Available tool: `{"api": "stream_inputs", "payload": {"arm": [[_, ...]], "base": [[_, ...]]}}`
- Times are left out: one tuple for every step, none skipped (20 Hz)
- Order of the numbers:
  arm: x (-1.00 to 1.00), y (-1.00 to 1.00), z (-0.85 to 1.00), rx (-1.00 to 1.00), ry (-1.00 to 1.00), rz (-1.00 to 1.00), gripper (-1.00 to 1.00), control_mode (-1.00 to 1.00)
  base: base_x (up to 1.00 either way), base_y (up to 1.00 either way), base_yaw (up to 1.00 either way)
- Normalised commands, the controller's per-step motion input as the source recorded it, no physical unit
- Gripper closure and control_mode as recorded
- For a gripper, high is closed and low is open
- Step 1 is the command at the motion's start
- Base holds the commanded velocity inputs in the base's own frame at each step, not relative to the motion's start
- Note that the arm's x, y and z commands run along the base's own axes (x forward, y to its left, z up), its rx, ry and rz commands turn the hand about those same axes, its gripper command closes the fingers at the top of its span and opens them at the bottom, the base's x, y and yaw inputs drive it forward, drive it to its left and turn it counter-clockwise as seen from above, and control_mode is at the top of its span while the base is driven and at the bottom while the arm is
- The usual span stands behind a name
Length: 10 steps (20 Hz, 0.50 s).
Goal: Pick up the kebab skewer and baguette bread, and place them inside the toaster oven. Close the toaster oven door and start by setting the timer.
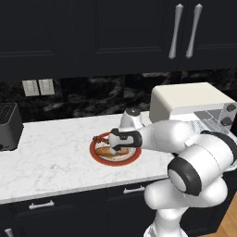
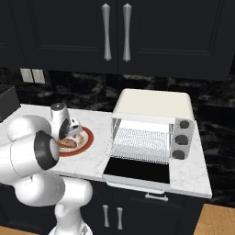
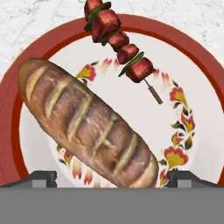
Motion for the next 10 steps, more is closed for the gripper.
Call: {"api": "stream_inputs", "payload": {"arm": [[0.20, 0.00, -0.26, 0.00, 0.02, 0.00, -1.00, -1.00], [0.18, 0.00, -0.29, 0.00, 0.01, 0.00, -1.00, -1.00], [0.09, 0.00, -0.27, 0.00, 0.00, 0.00, -1.00, -1.00], [0.04, 0.01, -0.32, 0.00, 0.00, 0.00, -1.00, -1.00], [0.00, 0.04, -0.30, 0.00, 0.00, 0.00, -1.00, -1.00], [0.00, 0.03, -0.28, 0.00, 0.00, 0.00, -1.00, -1.00], [0.00, 0.09, -0.29, 0.00, 0.00, 0.00, -1.00, -1.00], [0.00, 0.09, -0.28, 0.00, 0.00, 0.00, -1.00, -1.00], [0.05, 0.04, -0.24, 0.00, 0.00, 0.00, -1.00, -1.00], [0.11, 0.01, -0.21, 0.00, 0.00, 0.00, -1.00, -1.00]], "base": [[0.00, 0.00, 0.00], [0.00, 0.00, 0.00], [0.00, 0.00, 0.00], [0.00, 0.00, 0.00], [0.00, 0.00, 0.00], [0.00, 0.00, 0.00], [0.00, 0.00, 0.00], [0.00, 0.00, 0.00], [0.00, 0.00, 0.00], [0.00, 0.00, 0.00]]}}
